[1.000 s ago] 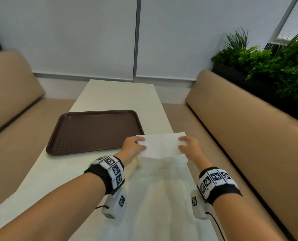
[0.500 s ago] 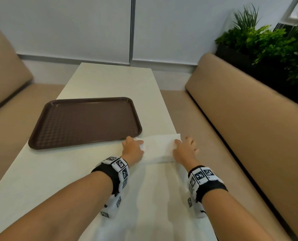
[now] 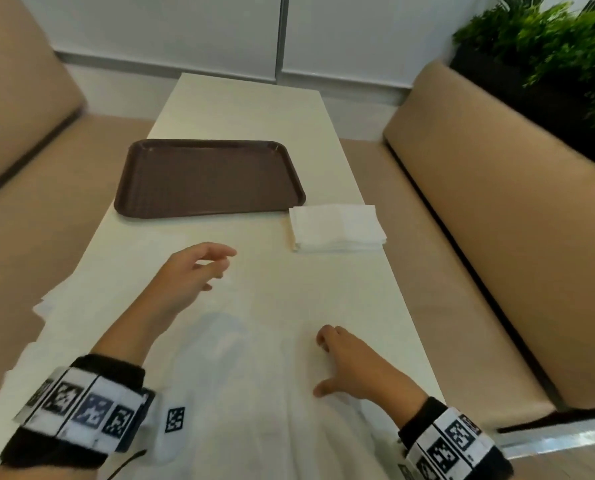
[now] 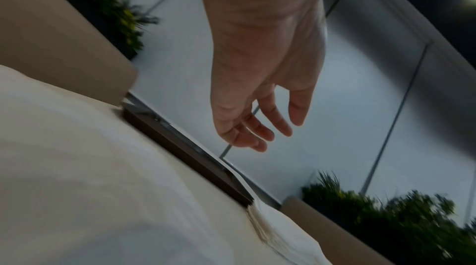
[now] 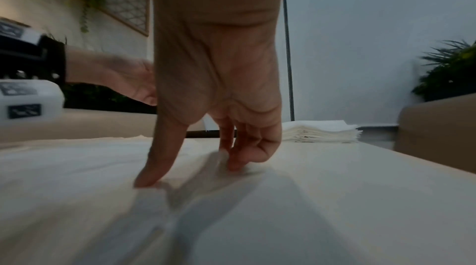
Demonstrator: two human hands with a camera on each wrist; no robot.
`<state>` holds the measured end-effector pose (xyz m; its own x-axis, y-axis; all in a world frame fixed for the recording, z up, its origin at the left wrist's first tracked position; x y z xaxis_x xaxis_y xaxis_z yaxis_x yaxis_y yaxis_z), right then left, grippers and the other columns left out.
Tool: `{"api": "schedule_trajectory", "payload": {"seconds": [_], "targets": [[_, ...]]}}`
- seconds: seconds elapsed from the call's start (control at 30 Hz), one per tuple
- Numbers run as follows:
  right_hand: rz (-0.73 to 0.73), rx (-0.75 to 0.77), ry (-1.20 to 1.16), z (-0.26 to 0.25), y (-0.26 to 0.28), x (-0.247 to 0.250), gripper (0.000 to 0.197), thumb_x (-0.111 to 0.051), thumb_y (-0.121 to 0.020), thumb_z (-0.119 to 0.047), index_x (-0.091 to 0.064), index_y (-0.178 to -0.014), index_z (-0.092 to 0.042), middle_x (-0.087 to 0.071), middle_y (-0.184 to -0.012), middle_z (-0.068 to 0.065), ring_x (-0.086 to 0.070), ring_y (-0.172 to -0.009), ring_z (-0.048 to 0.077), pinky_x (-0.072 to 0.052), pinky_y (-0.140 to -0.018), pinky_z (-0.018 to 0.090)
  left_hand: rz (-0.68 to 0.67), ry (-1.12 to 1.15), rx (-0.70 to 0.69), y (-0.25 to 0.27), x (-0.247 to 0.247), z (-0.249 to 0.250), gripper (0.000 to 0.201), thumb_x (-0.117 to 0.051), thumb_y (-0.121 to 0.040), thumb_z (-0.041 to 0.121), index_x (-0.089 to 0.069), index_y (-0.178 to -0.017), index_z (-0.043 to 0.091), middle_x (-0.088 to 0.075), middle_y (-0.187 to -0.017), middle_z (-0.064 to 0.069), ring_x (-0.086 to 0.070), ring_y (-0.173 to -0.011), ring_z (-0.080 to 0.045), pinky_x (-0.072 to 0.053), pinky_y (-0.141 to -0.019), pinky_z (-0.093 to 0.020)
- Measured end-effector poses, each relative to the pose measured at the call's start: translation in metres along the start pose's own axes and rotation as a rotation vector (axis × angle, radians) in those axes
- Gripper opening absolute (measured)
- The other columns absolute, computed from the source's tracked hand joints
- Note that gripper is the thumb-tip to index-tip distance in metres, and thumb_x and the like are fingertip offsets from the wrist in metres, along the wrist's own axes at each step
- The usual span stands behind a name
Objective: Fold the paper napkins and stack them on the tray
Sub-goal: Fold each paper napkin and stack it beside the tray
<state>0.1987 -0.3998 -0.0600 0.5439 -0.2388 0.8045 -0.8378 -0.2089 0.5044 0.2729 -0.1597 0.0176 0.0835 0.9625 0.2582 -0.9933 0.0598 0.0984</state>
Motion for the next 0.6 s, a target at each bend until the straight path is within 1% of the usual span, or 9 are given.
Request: {"api": "schedule_trajectory", "payload": {"seconds": [0.07,0.13,0.17,0.23,0.37,0.43,0.5,0.57,0.6], "targets": [[-0.012,-0.075,-0.035,0.000,0.004,-0.008,0.060,-0.077,-0.076,-0.036,-0.045,-0.123,-0.018,-0.054,-0.116,0.003,-0.055,-0.100,0.022,-0.042,-0.076,0.024,0.040,0.044,0.018,0.023,0.016,-0.009,0.018,-0.054,-0.095,0.017,-0.068,-0.095,0.029,-0.064,-0.105,0.005,-0.060,-0.095,-0.016,-0.047,-0.075,-0.026],[0.017,-0.086,0.012,-0.002,0.009,-0.013,0.027,-0.072,-0.081,-0.035,-0.049,-0.085,-0.022,-0.052,-0.087,-0.004,-0.051,-0.077,0.016,-0.034,-0.059,0.021,0.067,0.061,0.034,0.040,0.028,-0.016,0.018,-0.055,-0.094,0.017,-0.068,-0.095,0.029,-0.065,-0.107,0.004,-0.060,-0.096,-0.018,-0.047,-0.075,-0.027],[0.031,-0.083,0.017,-0.002,0.012,-0.014,0.032,-0.070,-0.083,-0.034,-0.042,-0.070,-0.023,-0.046,-0.076,-0.007,-0.044,-0.066,0.012,-0.029,-0.053,0.021,0.074,0.065,0.038,0.046,0.032,-0.018,0.018,-0.055,-0.094,0.017,-0.068,-0.096,0.029,-0.064,-0.108,0.003,-0.060,-0.097,-0.019,-0.047,-0.075,-0.027],[0.043,-0.074,-0.026,-0.002,0.019,-0.011,0.039,-0.066,-0.085,-0.031,-0.036,-0.061,-0.025,-0.041,-0.069,-0.009,-0.037,-0.059,0.006,-0.026,-0.051,0.020,0.080,0.070,0.035,0.056,0.037,-0.020,0.018,-0.055,-0.094,0.017,-0.068,-0.096,0.029,-0.064,-0.111,0.001,-0.060,-0.097,-0.019,-0.047,-0.076,-0.027],[0.212,-0.046,-0.183,-0.002,0.055,0.034,0.038,-0.066,-0.085,-0.028,-0.039,-0.062,-0.015,-0.043,-0.064,-0.003,-0.036,-0.055,0.012,-0.030,-0.049,0.022,0.079,0.075,-0.008,0.069,0.044,-0.007,0.018,-0.055,-0.094,0.016,-0.068,-0.096,0.029,-0.064,-0.109,0.003,-0.060,-0.096,-0.017,-0.047,-0.076,-0.027],[0.302,0.040,-0.262,-0.012,0.081,0.067,0.034,-0.062,-0.084,-0.038,-0.052,-0.073,-0.008,-0.056,-0.070,0.006,-0.049,-0.061,0.022,-0.045,-0.058,0.037,0.064,0.100,-0.035,0.074,0.045,0.001,0.019,-0.056,-0.093,0.016,-0.069,-0.095,0.030,-0.066,-0.106,0.009,-0.060,-0.099,-0.016,-0.047,-0.078,-0.027],[0.360,0.160,-0.315,-0.030,0.110,0.097,0.029,-0.060,-0.086,-0.041,-0.065,-0.089,-0.012,-0.068,-0.084,0.007,-0.062,-0.075,0.030,-0.051,-0.070,0.046,0.013,0.121,-0.051,0.076,0.036,0.009,0.020,-0.059,-0.092,0.019,-0.069,-0.098,0.035,-0.067,-0.107,0.013,-0.060,-0.102,-0.010,-0.046,-0.085,-0.028],[0.421,0.282,-0.361,-0.050,0.139,0.126,0.013,-0.061,-0.091,-0.028,-0.070,-0.095,-0.019,-0.072,-0.087,0.002,-0.067,-0.080,0.026,-0.053,-0.074,0.045,-0.080,0.091,-0.040,0.077,0.017,0.014,0.026,-0.065,-0.086,0.031,-0.062,-0.109,0.043,-0.064,-0.112,0.017,-0.058,-0.106,-0.001,-0.044,-0.095,-0.029],[0.446,0.333,-0.408,-0.059,0.152,0.141,0.011,-0.062,-0.091,-0.023,-0.071,-0.097,-0.019,-0.074,-0.088,0.001,-0.069,-0.081,0.023,-0.056,-0.074,0.043,-0.142,0.090,-0.036,0.077,0.005,0.017,0.038,-0.069,-0.080,0.038,-0.057,-0.114,0.047,-0.063,-0.115,0.020,-0.057,-0.108,0.003,-0.042,-0.098,-0.029]]}}
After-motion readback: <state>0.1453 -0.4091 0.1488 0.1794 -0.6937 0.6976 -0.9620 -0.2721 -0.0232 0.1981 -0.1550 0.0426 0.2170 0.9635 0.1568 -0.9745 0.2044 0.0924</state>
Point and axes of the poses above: each hand's wrist, its own y-axis away from the middle knuckle, its own x-axis out of the back of the hand, z = x × y, the point moved 8 cm from there along -y, towards the middle knuckle
